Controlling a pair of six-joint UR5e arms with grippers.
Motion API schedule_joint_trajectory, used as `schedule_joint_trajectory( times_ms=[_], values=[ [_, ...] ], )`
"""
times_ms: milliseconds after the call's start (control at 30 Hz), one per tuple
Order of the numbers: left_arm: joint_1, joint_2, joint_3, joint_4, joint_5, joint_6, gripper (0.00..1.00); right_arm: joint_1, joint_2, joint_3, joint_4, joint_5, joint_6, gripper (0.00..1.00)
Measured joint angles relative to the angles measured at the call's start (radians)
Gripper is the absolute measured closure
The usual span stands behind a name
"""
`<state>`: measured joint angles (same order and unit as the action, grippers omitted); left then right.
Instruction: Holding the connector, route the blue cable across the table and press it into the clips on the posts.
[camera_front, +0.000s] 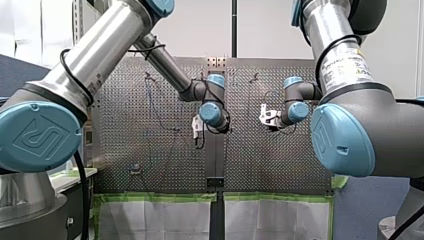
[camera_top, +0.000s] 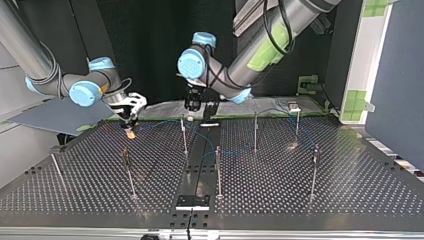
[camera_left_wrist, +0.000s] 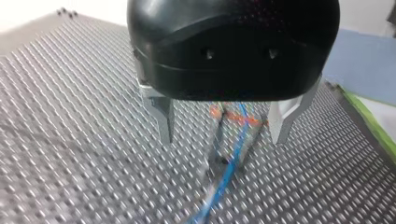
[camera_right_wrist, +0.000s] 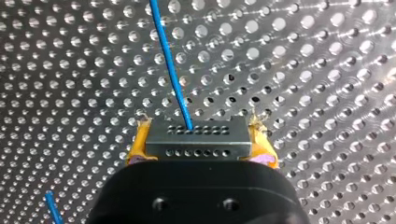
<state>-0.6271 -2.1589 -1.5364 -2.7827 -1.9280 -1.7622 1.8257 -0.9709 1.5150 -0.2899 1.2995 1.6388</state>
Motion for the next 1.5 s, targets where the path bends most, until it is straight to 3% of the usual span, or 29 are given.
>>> schedule_joint_trajectory(
  times_ms=[167,300,767,1000,1500],
  values=[
    [-0.041,0.03,-0.026,0.042,-0.037,-0.032,0.0,-0.006,-0.001,0.0,0.031,0.0,-0.025,1.0],
    [-0.072,0.014,-0.008,0.068,-0.054,-0.044,0.0,-0.014,-0.003,0.0,0.047,-0.002,-0.04,1.0],
    [-0.18,-0.105,0.112,-0.006,-0.076,-0.077,0.0,-0.04,-0.02,0.002,0.052,-0.071,-0.043,1.0],
    [-0.174,-0.164,0.178,-0.027,-0.08,-0.091,0.0,-0.057,-0.025,0.015,0.051,-0.102,-0.047,1.0],
    [-0.145,-0.207,0.31,-0.074,-0.104,-0.115,0.0,-0.073,-0.03,0.022,0.052,-0.161,-0.05,1.0]
  ],
)
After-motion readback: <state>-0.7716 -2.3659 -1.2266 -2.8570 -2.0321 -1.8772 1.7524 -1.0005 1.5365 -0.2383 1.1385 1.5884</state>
